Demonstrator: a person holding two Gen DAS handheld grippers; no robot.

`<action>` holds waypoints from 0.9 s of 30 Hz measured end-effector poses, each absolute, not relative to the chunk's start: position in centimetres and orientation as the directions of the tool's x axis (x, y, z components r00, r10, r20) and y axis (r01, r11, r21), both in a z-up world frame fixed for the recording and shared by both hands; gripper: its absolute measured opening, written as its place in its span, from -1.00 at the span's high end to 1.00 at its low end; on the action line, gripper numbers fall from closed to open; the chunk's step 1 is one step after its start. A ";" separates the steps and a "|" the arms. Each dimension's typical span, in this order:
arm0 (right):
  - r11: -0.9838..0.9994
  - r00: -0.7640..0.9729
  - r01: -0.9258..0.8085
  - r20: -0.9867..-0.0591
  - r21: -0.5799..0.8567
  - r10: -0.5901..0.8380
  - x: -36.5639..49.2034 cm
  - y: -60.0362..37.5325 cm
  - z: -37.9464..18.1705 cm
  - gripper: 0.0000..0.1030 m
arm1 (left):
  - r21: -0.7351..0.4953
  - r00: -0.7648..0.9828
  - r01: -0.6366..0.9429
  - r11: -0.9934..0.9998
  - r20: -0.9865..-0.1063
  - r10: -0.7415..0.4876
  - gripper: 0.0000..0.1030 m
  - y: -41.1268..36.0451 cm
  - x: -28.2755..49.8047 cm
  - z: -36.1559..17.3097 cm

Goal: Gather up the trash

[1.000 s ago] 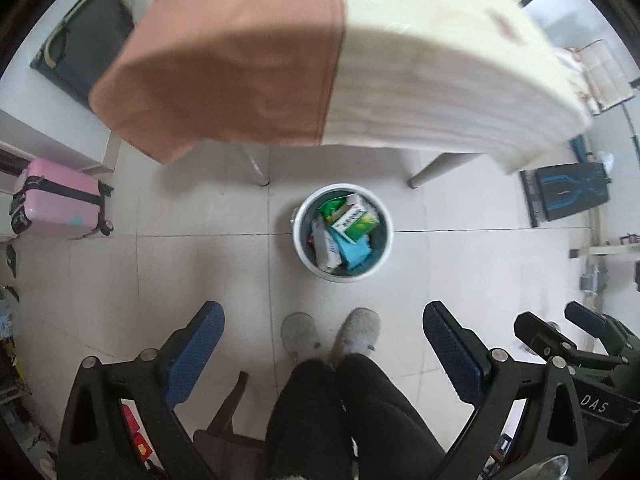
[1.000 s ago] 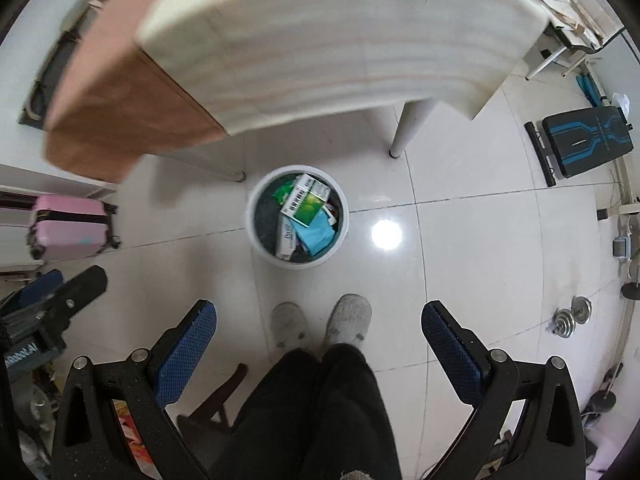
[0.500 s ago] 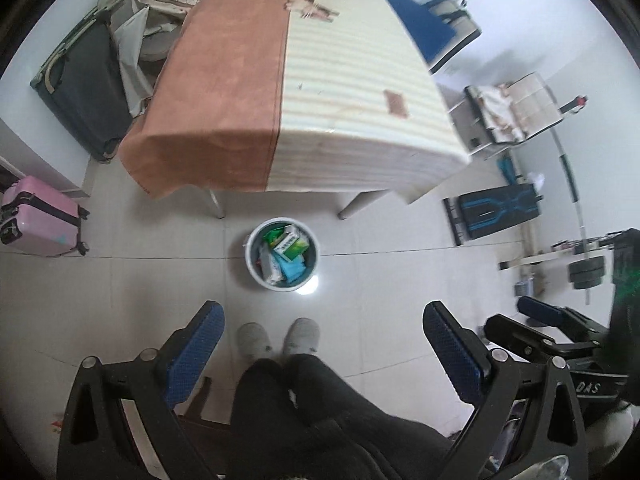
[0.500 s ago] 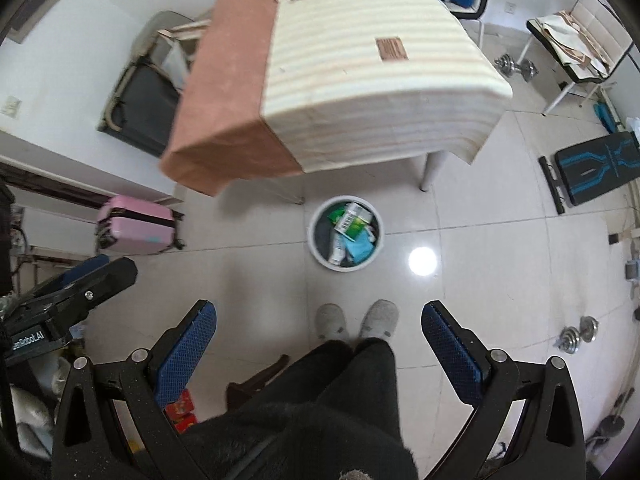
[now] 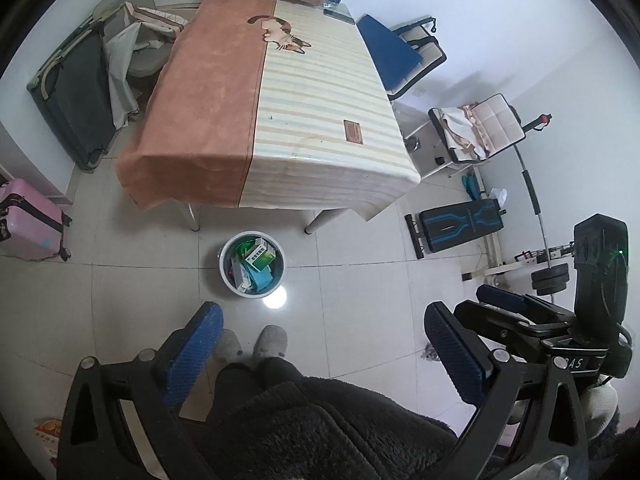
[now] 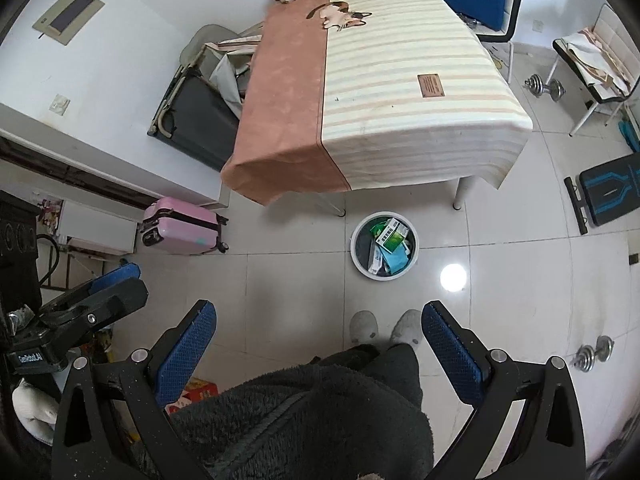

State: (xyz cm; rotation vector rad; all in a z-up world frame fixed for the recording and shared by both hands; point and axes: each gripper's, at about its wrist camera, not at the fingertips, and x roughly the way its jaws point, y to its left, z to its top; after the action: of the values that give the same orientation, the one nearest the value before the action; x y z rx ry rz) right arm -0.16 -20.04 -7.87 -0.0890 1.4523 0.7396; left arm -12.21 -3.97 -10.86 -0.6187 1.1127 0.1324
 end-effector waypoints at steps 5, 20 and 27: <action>0.776 -0.058 -0.515 -0.917 0.365 0.394 0.0 -20.1 -7.1 -1.00 | -0.409 0.465 -0.403 0.818 -0.862 -0.202 -1.00 -4.2 -12.4 -10.4; 0.764 -0.075 -0.537 -0.922 0.359 0.380 0.1 -20.0 -6.9 -1.00 | -0.422 0.456 -0.415 0.806 -0.863 -0.218 -1.00 -4.5 -13.2 -10.2; 0.760 -0.078 -0.541 -0.922 0.359 0.380 0.1 -20.1 -6.7 -1.00 | -0.428 0.456 -0.419 0.801 -0.862 -0.222 -1.00 -5.0 -13.4 -10.2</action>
State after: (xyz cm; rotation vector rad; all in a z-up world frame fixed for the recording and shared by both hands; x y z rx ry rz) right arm 0.05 -20.09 -6.71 -0.1396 1.4626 0.7657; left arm -13.41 -4.99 -10.20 -0.6649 1.1125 0.1328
